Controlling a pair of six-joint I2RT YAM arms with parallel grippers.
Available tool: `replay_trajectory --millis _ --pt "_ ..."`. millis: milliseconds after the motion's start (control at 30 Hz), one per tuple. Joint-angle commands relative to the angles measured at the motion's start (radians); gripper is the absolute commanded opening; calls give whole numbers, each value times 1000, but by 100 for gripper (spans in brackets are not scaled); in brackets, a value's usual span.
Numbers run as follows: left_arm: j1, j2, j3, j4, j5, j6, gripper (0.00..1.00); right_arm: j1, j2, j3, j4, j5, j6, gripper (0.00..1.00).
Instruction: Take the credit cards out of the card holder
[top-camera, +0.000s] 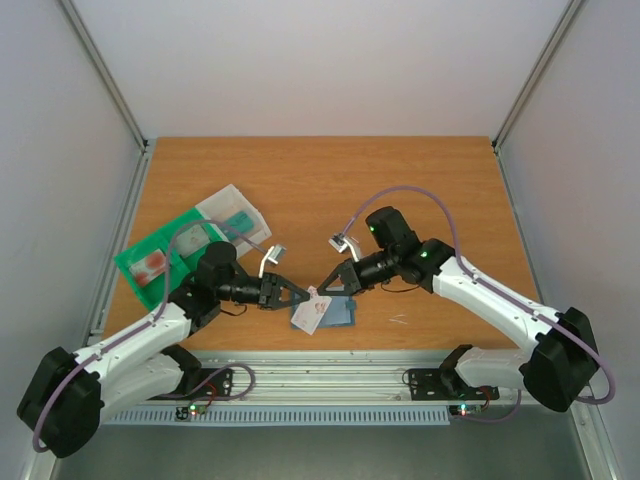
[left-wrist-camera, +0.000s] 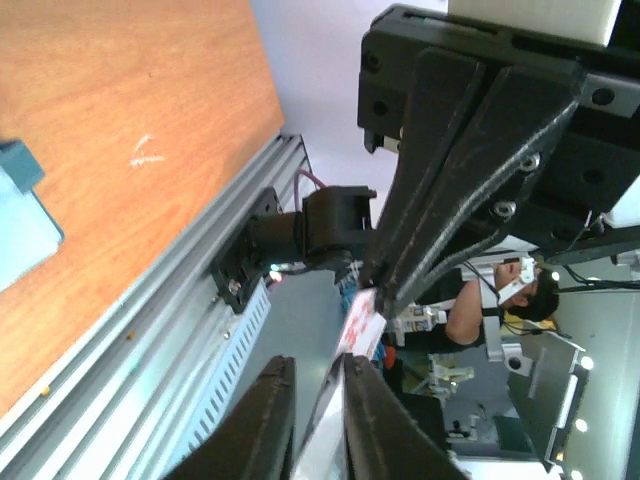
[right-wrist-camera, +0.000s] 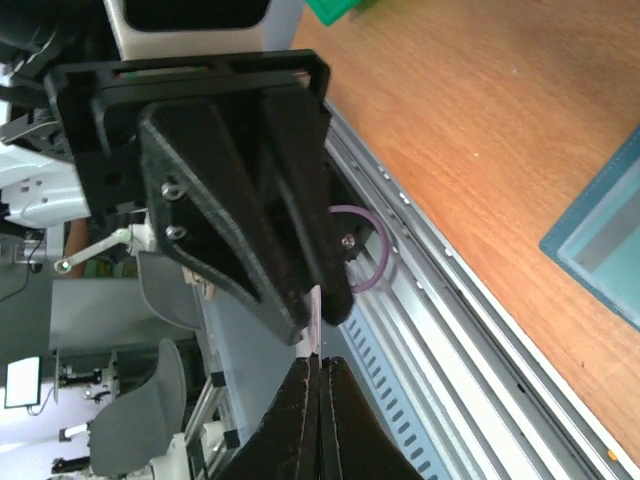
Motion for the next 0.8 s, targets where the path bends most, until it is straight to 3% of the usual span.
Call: replay_trajectory --millis 0,133,233,333,600,767 --pt "-4 -43 28 15 -73 -3 17 -8 -43 -25 50 -25 41 1" --pt "-4 -120 42 -31 -184 -28 46 -15 -84 -42 110 -2 126 1" --pt "-3 -181 83 -156 -279 -31 70 -16 -111 -52 185 23 203 1" --pt "-4 -243 114 -283 -384 -36 83 -15 -126 -53 260 80 276 1" --pt "-4 -406 132 -431 -577 -141 87 -15 -135 -54 493 231 477 1" --pt "-4 -462 117 -396 -597 -189 86 -16 -159 -106 642 326 590 1"
